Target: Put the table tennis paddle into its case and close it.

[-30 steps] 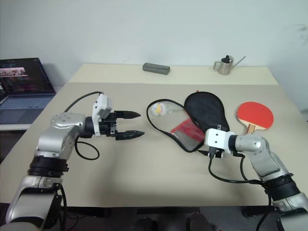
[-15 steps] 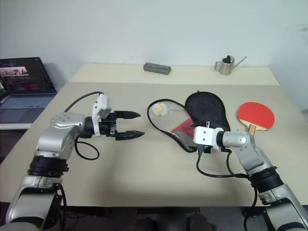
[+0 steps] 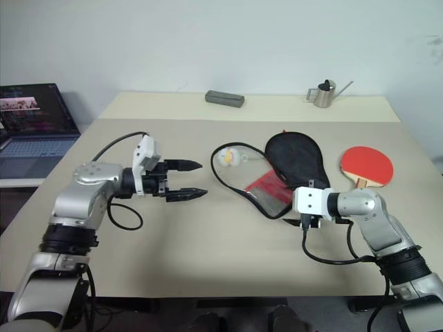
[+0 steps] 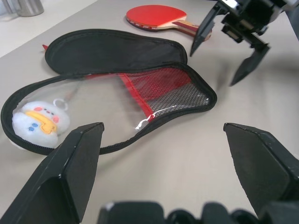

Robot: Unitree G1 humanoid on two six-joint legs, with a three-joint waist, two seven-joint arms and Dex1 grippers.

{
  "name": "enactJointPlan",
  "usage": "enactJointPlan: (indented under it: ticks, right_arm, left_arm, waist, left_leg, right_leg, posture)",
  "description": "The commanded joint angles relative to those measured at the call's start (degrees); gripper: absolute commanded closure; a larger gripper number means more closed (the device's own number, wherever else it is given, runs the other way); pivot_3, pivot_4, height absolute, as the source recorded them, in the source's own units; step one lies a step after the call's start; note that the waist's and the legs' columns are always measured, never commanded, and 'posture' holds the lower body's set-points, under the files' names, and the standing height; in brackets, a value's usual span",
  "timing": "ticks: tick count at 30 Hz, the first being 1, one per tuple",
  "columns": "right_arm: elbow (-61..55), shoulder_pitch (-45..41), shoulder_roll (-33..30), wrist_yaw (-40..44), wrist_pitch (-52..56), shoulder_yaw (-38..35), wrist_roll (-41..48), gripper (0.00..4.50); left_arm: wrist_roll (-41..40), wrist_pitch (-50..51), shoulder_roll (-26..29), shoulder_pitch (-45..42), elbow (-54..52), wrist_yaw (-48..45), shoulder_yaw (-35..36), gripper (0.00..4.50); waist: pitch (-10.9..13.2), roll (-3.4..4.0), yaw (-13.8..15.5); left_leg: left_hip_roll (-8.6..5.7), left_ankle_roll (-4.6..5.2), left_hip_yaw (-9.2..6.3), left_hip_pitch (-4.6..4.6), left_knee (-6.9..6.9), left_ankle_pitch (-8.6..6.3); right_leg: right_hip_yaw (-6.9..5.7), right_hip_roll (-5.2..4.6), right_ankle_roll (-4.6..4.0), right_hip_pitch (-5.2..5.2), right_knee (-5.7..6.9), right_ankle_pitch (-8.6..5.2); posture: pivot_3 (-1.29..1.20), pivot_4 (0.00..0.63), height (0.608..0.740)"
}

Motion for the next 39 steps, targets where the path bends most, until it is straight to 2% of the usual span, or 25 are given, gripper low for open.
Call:
enactJointPlan:
  ticks: [1, 7, 26, 30, 35, 39]
  right_arm:
    - [2.9, -2.24, -0.32, -3.39, -5.75, 1.22, -5.0, 0.06]
    - [7.88, -3.92, 1.14, -7.53, -10.07, 2.52, -8.95, 0.06]
    - [7.59, -7.52, 9.72, -7.96, -8.48, 5.94, -10.7, 0.06]
    - [7.03, -7.38, 9.19, -6.66, -7.5, 5.58, -9.9, 0.06]
    - [-0.08, -4.38, 5.68, -0.57, -3.51, 3.2, -3.93, 0.06]
    - [-3.12, -3.59, 6.25, -1.75, -1.77, 3.06, -3.48, 0.06]
  left_arm:
    - [-0.15, -1.09, 0.32, -1.31, -0.59, -0.48, 0.72, 0.0]
    - [-0.16, -1.01, 0.61, -1.05, -0.84, -0.54, 0.83, 0.0]
    - [-0.16, -0.92, 0.64, -0.39, -1.28, -0.46, 0.95, 0.0]
    - [-0.21, -0.93, 0.51, -0.36, -1.33, -0.27, 1.0, 0.0]
    - [-0.22, -1.02, 0.38, -0.33, -1.16, -0.17, 0.98, 0.0]
    - [-0.02, -1.42, -0.01, -0.8, -0.28, -0.12, 0.77, 0.0]
  waist:
    - [0.0, 0.0, 0.01]
    - [0.0, 0.0, -0.01]
    - [0.0, 0.0, -0.07]
    - [0.0, 0.0, -0.07]
    - [0.0, 0.0, 0.06]
    - [0.0, 0.0, -0.08]
  left_leg:
    - [0.0, 0.0, 0.01, 0.0, 0.0, 0.0]
    - [0.0, 0.0, 0.01, 0.01, 0.0, 0.0]
    - [0.03, -0.01, -0.01, 0.04, 0.03, 0.0]
    - [0.02, -0.01, -0.01, 0.04, 0.03, 0.0]
    - [0.02, 0.0, -0.03, 0.02, 0.03, 0.0]
    - [0.02, 0.0, -0.04, 0.03, 0.03, 0.0]
  right_leg:
    - [0.0, 0.0, 0.0, 0.0, 0.0, 0.0]
    - [0.02, 0.0, 0.0, 0.0, 0.0, 0.0]
    - [0.02, 0.02, -0.03, 0.03, 0.03, 0.02]
    - [0.01, 0.02, -0.03, 0.03, 0.02, 0.02]
    - [0.01, 0.01, -0.03, 0.03, 0.0, 0.02]
    - [0.01, 0.01, -0.03, 0.03, 0.01, 0.02]
  posture:
    - [0.0, 0.15, 0.74]
    - [0.0, 0.15, 0.74]
    - [0.0, 0.15, 0.74]
    - [0.0, 0.15, 0.74]
    - [0.0, 0.15, 0.74]
    - [0.0, 0.15, 0.74]
